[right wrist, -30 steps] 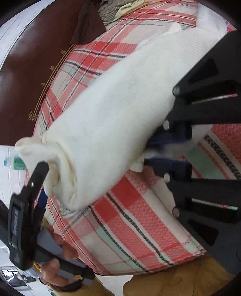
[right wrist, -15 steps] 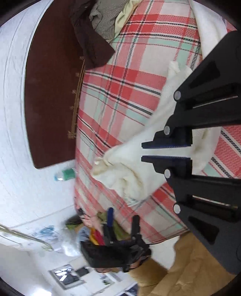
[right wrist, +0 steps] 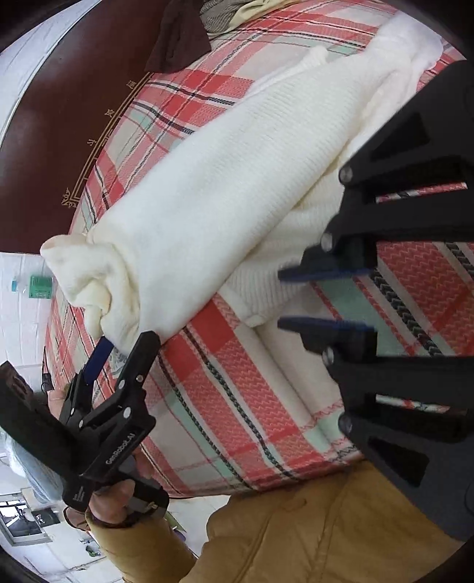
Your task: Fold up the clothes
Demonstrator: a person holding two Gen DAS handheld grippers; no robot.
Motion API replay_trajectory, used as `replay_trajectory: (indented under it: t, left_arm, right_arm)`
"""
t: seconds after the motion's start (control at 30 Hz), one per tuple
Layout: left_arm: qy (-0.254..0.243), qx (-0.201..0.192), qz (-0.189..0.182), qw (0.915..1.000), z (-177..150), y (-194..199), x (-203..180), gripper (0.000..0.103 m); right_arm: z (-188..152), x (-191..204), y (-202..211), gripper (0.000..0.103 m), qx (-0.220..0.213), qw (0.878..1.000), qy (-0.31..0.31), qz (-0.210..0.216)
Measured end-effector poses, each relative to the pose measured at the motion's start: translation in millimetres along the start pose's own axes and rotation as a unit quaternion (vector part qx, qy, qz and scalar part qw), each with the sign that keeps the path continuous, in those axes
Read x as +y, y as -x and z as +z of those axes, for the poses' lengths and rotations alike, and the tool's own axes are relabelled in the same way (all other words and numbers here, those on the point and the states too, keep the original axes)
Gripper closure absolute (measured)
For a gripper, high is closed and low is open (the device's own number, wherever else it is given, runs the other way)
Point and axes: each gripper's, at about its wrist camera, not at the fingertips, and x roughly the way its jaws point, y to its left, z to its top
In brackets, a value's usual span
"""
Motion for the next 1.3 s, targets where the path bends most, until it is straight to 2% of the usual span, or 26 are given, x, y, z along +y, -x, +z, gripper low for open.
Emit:
replay_trajectory:
  t: [0.03,0.07,0.17,0.27,0.47,0.57,0.73,0.93,1.03,1.13,1.2,1.23,1.27,1.3]
  left_arm:
    - [0.003,0.001,0.0,1.0,0,0,1,0.003]
    - [0.007,0.002,0.001,1.0,0,-1,2,0.003]
    - [0.007,0.005,-0.003,1.0,-2,-3,3,0.003]
    - [0.012,0.009,-0.005,0.9999,-1,-7,4,0.003]
    - [0.05,0.011,-0.024,0.9984,4,-15,13,0.003]
    - [0.06,0.008,-0.026,0.9978,8,-11,17,0.003]
    - [0.043,-0.016,-0.006,0.9989,14,14,18,0.003]
    - [-0.054,-0.053,0.019,0.9969,16,45,-4,0.003]
    - [-0.092,-0.032,0.033,0.9947,11,36,-16,0.003]
    - [-0.083,-0.008,0.024,0.9962,3,24,-14,0.003]
    - [-0.07,-0.001,0.018,0.9974,1,18,-11,0.003]
    - [-0.064,0.002,0.015,0.9978,0,15,-10,0.003]
    - [-0.058,0.006,0.013,0.9982,-1,12,-9,0.003]
    - [-0.052,0.009,0.01,0.9985,-1,10,-8,0.003]
  right_arm:
    - [1,3,2,0.023,-0.012,1.0,0.005,-0.008]
    - [2,5,5,0.017,-0.023,1.0,0.01,-0.017]
    - [5,7,3,0.019,-0.026,0.999,0.038,-0.029]
    - [9,3,-8,0.045,-0.019,0.999,0.04,-0.025]
    - [17,-5,-30,0.046,-0.005,0.999,0.044,-0.018]
    - [22,-18,-27,0.09,-0.01,1.0,0.022,-0.009]
    - [36,-48,-2,0.092,-0.04,0.999,-0.025,-0.005]
    - [52,-84,28,0.095,-0.076,0.994,-0.081,0.0]
    - [58,-98,39,0.094,-0.089,0.991,-0.101,0.004]
    - [43,-72,25,0.09,-0.052,0.997,-0.049,0.023]
    - [32,-56,15,0.082,-0.027,0.999,-0.014,0.035]
    - [27,-47,11,0.076,-0.016,0.999,0.001,0.038]
    - [19,-40,8,0.052,-0.008,0.999,0.014,0.032]
    - [12,-33,4,0.034,0.001,0.999,0.026,0.026]
